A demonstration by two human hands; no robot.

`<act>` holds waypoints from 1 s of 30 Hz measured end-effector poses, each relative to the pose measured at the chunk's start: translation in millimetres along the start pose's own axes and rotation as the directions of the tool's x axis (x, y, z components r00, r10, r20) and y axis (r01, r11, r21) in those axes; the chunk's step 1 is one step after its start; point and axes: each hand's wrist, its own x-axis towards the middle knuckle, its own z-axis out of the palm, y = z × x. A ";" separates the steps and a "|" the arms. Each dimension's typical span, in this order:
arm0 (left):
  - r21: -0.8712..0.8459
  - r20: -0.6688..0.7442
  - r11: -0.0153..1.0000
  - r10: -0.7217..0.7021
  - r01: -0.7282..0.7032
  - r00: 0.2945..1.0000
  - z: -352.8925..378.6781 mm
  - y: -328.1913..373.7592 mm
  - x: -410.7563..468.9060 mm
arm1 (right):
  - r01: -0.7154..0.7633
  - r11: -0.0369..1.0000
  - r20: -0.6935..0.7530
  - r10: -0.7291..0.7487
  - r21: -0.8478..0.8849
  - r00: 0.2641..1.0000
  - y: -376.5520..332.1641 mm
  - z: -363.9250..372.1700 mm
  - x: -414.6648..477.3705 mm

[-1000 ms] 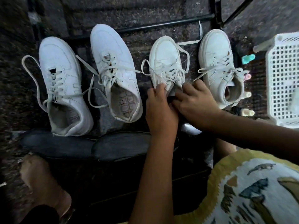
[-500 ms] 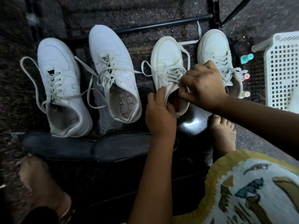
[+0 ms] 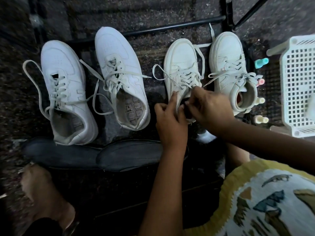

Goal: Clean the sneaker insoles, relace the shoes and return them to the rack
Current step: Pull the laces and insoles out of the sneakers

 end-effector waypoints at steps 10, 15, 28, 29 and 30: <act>-0.120 0.072 0.992 -0.032 0.041 0.997 -1.7 -4.4 3.4 | 0.508 0.839 0.694 -0.247 -0.196 0.676 2.3 4.8 13.6; -0.190 0.090 0.979 -0.053 0.069 0.995 -0.7 -9.8 6.5 | 0.701 0.683 0.910 -0.130 -0.206 0.393 -10.4 -1.8 44.5; -0.223 0.099 0.966 -0.113 0.133 0.989 1.1 -22.9 11.3 | 0.784 0.598 0.968 -0.052 -0.167 0.245 -23.9 0.6 61.5; -0.222 0.108 0.964 -0.125 0.147 0.986 0.6 -23.7 12.0 | 0.772 0.613 0.967 -0.047 -0.170 0.250 -24.5 0.4 61.7; -0.225 0.115 0.962 -0.134 0.157 0.984 0.2 -24.3 12.0 | 0.760 0.628 0.964 -0.054 -0.170 0.260 -23.8 0.7 61.6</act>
